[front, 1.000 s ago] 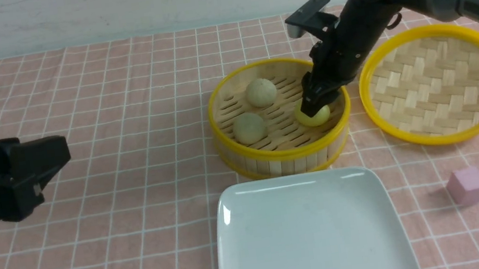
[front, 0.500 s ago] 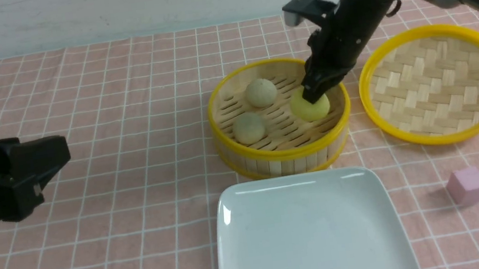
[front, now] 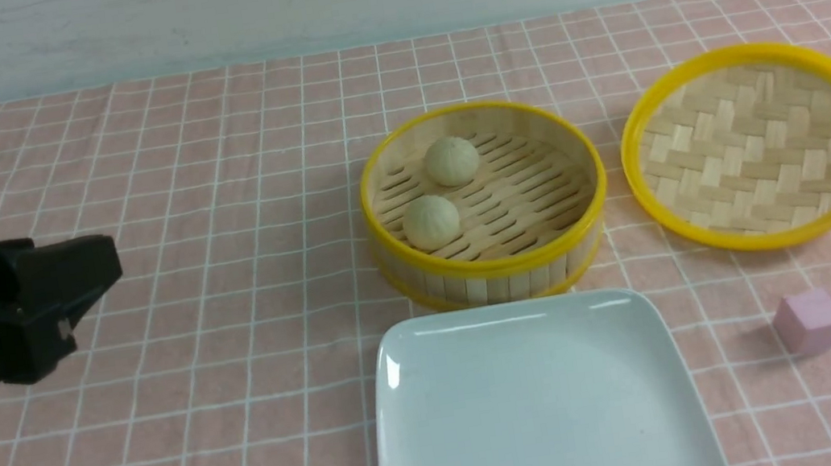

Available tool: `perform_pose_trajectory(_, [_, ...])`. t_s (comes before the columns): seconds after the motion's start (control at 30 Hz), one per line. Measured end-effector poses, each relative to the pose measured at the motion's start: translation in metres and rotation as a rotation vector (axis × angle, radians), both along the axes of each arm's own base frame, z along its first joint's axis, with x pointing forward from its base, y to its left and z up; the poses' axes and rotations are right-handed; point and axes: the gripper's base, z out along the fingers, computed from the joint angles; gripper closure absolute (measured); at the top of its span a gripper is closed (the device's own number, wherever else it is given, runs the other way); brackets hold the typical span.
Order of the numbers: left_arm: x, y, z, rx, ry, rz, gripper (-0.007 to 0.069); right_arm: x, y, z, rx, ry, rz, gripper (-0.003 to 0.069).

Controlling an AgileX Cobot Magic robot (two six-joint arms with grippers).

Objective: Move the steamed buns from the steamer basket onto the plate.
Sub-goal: Use the right arm to put the steamed stuffed bun into the plate

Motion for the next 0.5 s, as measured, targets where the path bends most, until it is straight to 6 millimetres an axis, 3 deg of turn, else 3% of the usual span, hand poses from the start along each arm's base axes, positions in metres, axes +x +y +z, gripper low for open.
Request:
perform_pose_trajectory(0.07, [0.0, 0.0, 0.0, 0.002, -0.001, -0.001, 0.0168, -0.011, -0.003, 0.006, 0.021, 0.026, -0.024, 0.0644])
perform_pose_trajectory(0.27, [0.0, 0.0, 0.0, 0.002, -0.001, -0.001, 0.0168, -0.035, -0.01, -0.006, 0.012, 0.132, -0.031, 0.0644])
perform_pose_trajectory(0.43, [0.0, 0.0, 0.0, 0.002, -0.001, -0.001, 0.017, -0.064, -0.014, -0.053, -0.043, 0.304, 0.038, 0.0644])
perform_pose_trajectory(0.47, [0.0, 0.0, 0.0, 0.002, -0.001, -0.001, 0.017, -0.065, -0.015, -0.055, -0.048, 0.305, 0.047, 0.0644])
perform_pose_trajectory(0.5, [0.0, 0.0, 0.0, 0.002, -0.001, -0.001, 0.017, -0.069, -0.015, -0.075, -0.072, 0.352, 0.086, 0.0644])
